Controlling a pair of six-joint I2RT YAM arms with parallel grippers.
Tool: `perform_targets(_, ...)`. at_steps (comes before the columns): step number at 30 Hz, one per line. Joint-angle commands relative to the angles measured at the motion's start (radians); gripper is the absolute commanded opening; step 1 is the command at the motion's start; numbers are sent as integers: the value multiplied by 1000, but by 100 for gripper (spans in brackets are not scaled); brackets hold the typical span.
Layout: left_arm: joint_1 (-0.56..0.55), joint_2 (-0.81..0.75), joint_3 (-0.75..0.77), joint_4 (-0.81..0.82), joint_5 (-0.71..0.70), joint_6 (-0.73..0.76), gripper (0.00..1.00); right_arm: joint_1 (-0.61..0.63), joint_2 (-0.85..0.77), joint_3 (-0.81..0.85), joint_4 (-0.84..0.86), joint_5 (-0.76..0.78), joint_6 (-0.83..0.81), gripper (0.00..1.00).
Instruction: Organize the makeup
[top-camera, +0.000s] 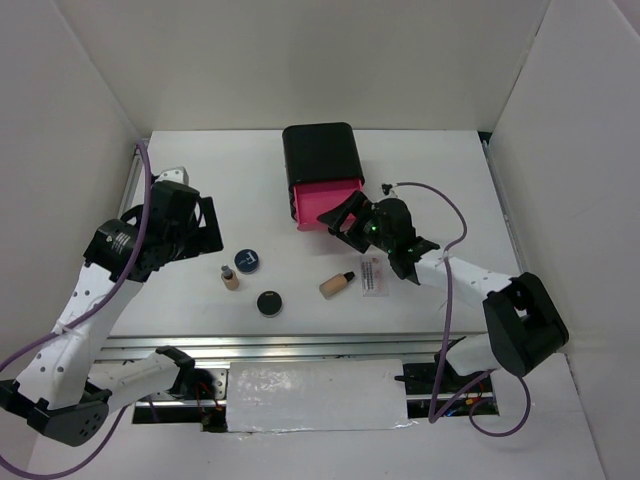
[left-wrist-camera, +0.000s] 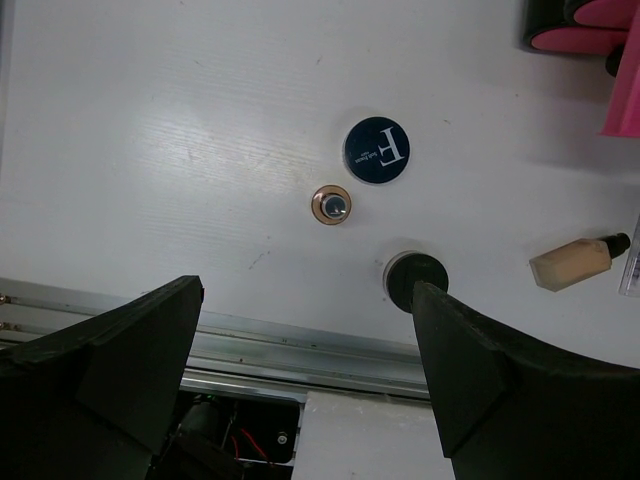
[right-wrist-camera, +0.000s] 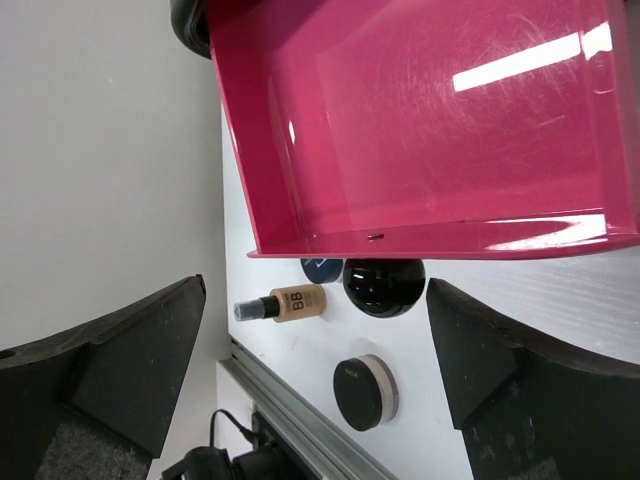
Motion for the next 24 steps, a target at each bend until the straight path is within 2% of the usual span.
perform_targets(1, -1, 1, 3, 31, 16, -4, 99, -17, 1, 41, -23, 3, -32, 100)
perform_targets(8, -1, -14, 7, 17, -4, -2, 99, -17, -105, 32, -175, 74, -3, 100)
perform_targets(11, -3, -16, 10, 14, -4, -1, 99, -17, -175, 25, -284, 112, -6, 100)
perform_targets(13, -3, -11, 15, 19, 3, 5, 99, -17, -211, 53, -432, 140, -23, 100)
perform_targets(18, -1, 1, 29, 27, 11, 19, 100, -20, -247, 85, -714, 284, -116, 100)
perform_targets(24, -3, 0, 1, 60, 63, 47, 100, -40, -208, 78, -833, 322, -265, 100)
